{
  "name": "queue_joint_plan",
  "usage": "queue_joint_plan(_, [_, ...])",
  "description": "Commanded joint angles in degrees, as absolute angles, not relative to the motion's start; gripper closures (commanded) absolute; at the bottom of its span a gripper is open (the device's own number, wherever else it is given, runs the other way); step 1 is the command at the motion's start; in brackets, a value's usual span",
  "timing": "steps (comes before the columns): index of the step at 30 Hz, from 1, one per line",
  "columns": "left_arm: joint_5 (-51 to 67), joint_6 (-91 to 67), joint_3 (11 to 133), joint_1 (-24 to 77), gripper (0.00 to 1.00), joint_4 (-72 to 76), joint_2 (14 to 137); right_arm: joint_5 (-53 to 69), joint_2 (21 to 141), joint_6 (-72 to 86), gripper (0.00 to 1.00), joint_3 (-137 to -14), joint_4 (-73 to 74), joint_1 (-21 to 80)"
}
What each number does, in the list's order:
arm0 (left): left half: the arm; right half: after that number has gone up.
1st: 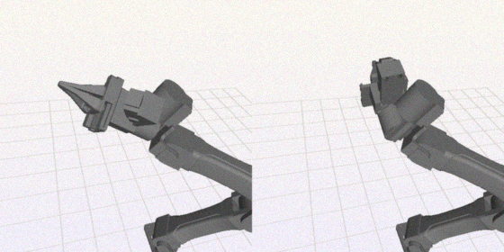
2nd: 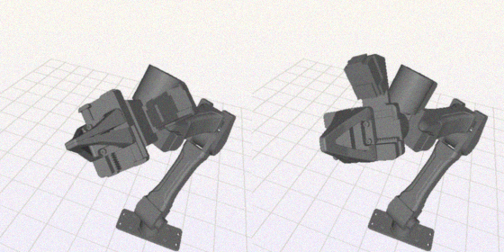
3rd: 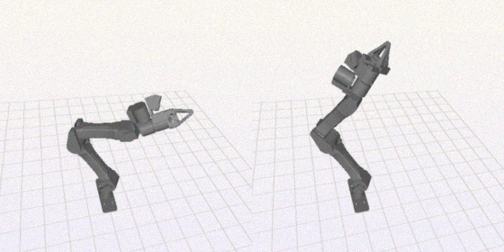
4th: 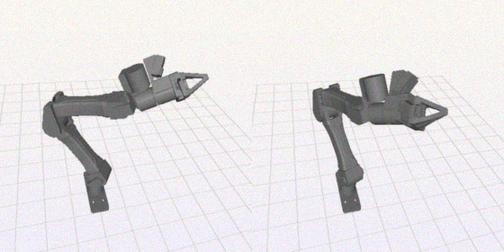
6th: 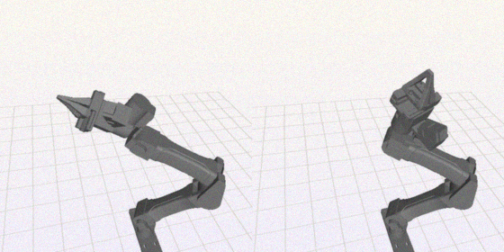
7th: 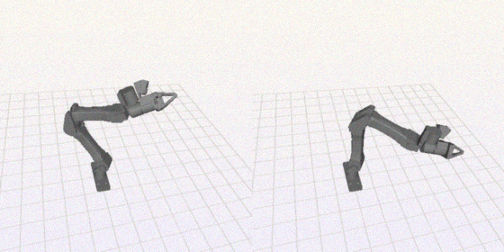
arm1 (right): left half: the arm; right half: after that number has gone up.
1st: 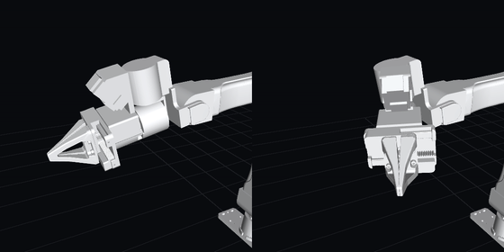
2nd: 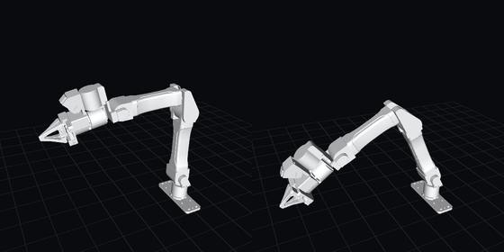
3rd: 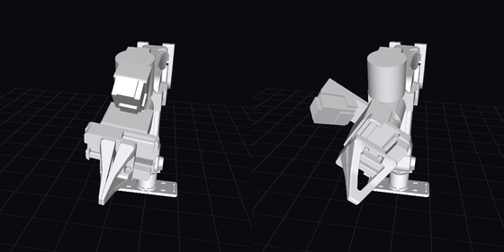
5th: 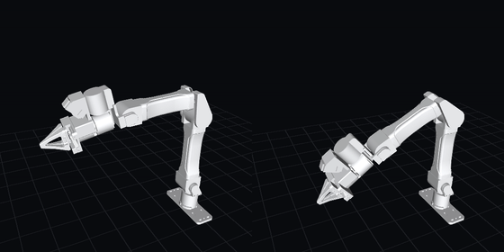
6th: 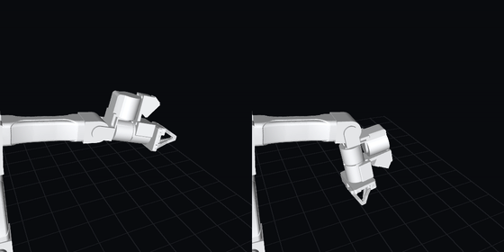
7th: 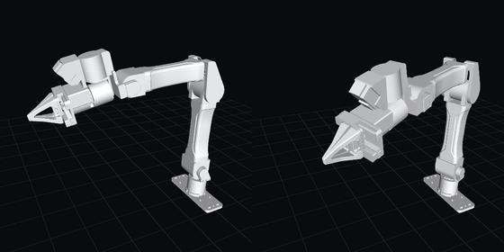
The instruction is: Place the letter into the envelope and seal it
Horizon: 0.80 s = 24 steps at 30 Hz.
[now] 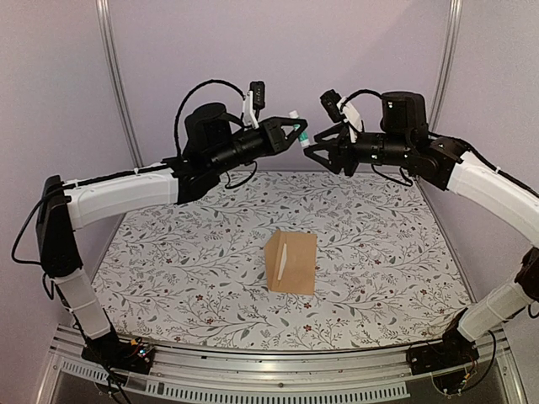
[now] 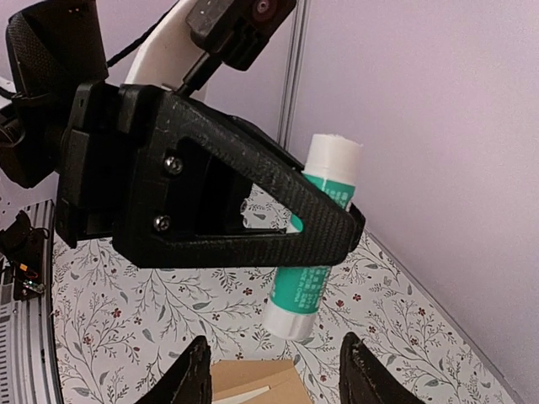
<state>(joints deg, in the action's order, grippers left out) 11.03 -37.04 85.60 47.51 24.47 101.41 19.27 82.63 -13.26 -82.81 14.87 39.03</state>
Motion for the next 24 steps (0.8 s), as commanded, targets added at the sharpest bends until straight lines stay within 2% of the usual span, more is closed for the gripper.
queue_joint_plan(1, [10.5, -34.5, 84.5, 48.1, 1.0, 25.5, 97.9, 15.4, 86.0, -12.0, 0.54, -86.0, 12.3, 40.1])
queue_joint_plan(8, [12.5, -34.2, 84.1, 48.6, 1.0, 27.5, 98.7, 16.9, 88.2, -11.1, 0.64, -87.9, 12.5, 40.5])
queue_joint_plan(21, [12.1, -33.5, 85.0, 48.6, 1.0, 27.7, 99.8, 23.3, 87.2, -9.6, 0.64, -88.3, 13.5, 40.5])
queue_joint_plan(24, [12.0, -33.6, 84.9, 48.6, 1.0, 28.0, 99.9, 23.5, 86.9, -9.2, 0.7, -88.3, 13.4, 40.5])
